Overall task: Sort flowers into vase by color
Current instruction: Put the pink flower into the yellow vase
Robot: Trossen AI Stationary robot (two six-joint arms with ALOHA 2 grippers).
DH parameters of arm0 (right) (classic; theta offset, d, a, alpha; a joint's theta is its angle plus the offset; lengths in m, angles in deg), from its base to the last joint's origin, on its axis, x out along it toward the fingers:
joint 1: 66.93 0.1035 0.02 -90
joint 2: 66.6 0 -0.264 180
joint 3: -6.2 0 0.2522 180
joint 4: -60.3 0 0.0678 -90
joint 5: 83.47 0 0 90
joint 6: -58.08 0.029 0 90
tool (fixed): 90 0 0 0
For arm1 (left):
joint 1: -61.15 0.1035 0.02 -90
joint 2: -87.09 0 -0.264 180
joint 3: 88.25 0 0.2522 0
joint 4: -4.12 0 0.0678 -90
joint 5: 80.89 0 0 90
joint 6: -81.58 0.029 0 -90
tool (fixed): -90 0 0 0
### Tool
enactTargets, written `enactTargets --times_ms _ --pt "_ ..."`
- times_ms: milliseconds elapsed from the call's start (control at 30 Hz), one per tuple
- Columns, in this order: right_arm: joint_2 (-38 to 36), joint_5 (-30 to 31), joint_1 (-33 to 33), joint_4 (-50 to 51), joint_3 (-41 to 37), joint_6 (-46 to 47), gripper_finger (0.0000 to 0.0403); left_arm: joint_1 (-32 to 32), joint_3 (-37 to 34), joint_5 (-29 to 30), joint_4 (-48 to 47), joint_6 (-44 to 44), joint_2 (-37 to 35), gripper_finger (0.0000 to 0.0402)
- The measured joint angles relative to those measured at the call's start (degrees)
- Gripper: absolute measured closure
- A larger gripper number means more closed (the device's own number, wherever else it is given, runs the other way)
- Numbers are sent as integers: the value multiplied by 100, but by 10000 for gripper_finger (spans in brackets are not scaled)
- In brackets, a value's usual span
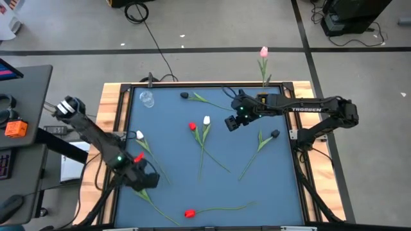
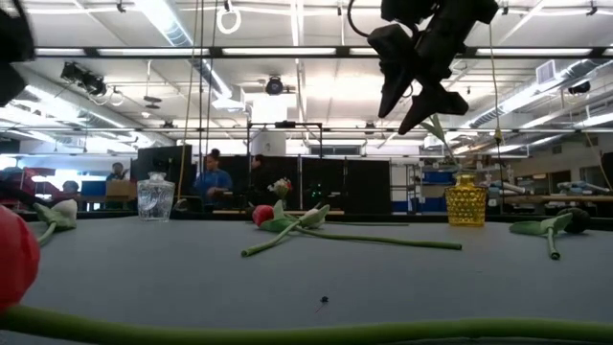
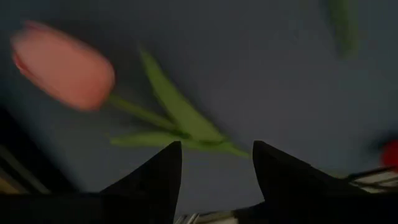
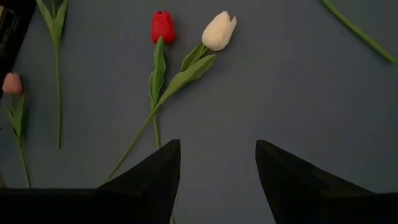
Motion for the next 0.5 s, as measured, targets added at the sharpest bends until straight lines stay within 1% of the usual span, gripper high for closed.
enactTargets --times_ms 167,233,367,500 --pt "0 -69 -191 16 0 -444 186 -139 0 -199 694 -59 669 198" --pt "0 -95 -258 30 2 -580 186 -135 0 -394 819 -107 825 198" --pt "0 -428 -385 63 2 -675 186 -28 0 -867 965 -219 908 198" --pt "0 -490 -449 78 2 -856 186 98 0 -943 995 -246 910 198"
